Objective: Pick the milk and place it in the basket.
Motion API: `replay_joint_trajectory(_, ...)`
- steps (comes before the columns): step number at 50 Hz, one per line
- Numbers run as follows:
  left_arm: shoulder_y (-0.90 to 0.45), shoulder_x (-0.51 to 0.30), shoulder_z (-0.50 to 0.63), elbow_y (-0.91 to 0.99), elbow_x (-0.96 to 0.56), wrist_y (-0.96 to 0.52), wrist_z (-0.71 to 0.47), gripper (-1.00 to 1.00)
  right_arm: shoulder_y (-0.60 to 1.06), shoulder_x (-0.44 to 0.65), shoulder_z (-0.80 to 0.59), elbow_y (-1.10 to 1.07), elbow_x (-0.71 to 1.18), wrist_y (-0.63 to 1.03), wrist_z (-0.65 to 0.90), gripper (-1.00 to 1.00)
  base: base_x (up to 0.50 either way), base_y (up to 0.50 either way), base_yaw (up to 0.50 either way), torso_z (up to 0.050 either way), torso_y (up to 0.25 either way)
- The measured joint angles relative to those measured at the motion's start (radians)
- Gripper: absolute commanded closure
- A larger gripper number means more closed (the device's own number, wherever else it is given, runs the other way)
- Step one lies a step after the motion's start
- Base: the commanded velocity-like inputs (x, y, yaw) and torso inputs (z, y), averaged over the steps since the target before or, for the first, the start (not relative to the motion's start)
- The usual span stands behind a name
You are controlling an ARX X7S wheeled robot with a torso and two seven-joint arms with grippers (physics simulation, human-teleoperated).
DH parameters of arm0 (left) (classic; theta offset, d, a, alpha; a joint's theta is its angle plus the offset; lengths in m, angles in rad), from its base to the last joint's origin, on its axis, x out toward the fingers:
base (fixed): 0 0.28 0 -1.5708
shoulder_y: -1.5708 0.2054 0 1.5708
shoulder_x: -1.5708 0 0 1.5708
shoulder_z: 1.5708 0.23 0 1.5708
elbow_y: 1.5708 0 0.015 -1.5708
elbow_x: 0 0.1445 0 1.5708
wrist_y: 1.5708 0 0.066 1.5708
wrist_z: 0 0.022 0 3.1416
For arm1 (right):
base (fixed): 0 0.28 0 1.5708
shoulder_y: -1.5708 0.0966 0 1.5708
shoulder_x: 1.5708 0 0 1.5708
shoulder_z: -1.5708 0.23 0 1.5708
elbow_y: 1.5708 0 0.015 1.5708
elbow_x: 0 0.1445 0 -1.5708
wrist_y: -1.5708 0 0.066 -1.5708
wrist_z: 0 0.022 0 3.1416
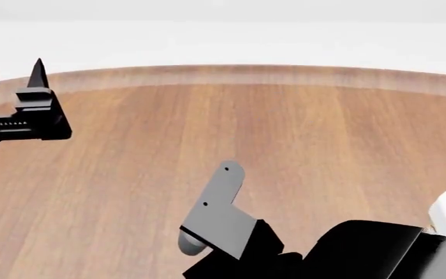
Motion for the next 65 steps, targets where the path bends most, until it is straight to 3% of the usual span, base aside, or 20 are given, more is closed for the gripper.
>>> replay_joint_trajectory(27, 0.007, -0.011, 0.007, 0.002, -0.021, 0.007, -0.014, -1.0, -0.01, -0.071, -0.178, 0.198, -0.158, -0.235, -0.167, -1.0, 0.0, 0.0, 0.0, 0.0, 0.0)
replay_joint_trajectory(65, 0.013, -0.024, 0.014, 0.009, -0.05, 0.009, -0.032, -1.0, -0.072, -0.157, -0.293, 0.41, -0.254, -0.438, -0.303, -1.0, 0.0, 0.0, 0.0, 0.0, 0.0)
